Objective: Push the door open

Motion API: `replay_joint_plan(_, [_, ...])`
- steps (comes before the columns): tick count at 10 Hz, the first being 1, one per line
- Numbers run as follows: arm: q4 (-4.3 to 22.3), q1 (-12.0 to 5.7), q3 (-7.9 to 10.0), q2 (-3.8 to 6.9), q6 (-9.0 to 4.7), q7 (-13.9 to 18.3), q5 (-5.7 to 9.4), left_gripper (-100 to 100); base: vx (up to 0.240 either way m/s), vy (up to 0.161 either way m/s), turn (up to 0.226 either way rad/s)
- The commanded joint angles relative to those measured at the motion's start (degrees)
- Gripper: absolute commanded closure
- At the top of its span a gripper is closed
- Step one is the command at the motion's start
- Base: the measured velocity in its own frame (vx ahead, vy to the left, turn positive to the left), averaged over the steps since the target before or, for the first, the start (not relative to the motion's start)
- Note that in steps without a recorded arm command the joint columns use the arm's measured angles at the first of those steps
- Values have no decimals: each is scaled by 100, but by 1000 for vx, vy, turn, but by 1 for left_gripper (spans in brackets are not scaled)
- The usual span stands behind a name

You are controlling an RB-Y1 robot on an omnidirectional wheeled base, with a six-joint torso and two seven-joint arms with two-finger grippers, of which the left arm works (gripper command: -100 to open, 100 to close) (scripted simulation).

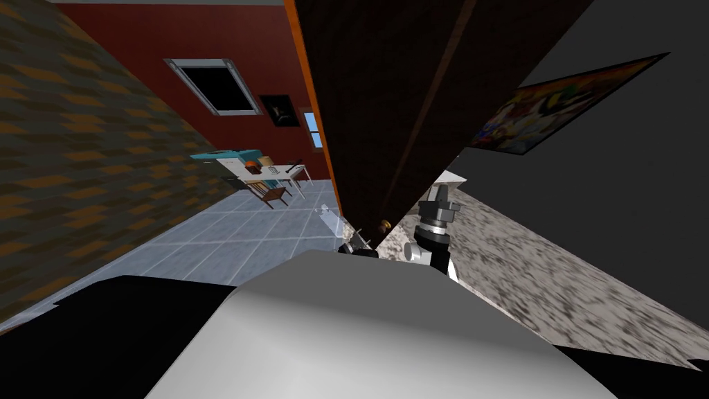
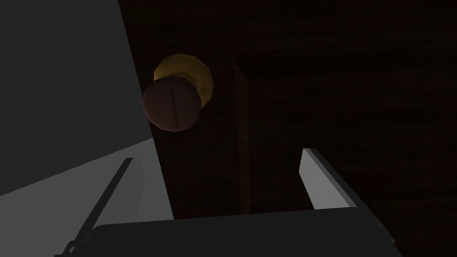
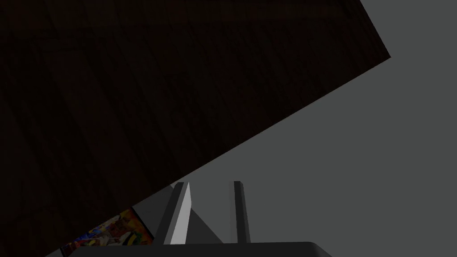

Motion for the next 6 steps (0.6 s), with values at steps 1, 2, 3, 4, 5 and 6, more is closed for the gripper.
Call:
replay_joint_plan(1, [4, 4, -33, -109, 14, -33, -10, -100, 101, -246, 29])
replay_joint_plan(2, [5, 7, -48, -207, 21, -48, -14, -100, 74, -218, 21])
replay_joint_plan(3, [7, 9, -62, -334, 27, -62, -18, -100, 65, -196, 9])
replay_joint_plan(4, [-49, 31, -65, -241, 29, -37, -22, -100, 29, -92, 12])
replay_joint_plan(5, [-49, 31, -65, -241, 29, -37, -22, 100, -3, 9, -4])
replay_joint_plan(6, [-49, 31, -65, -241, 29, -37, -22, 100, -13, 38, -8])
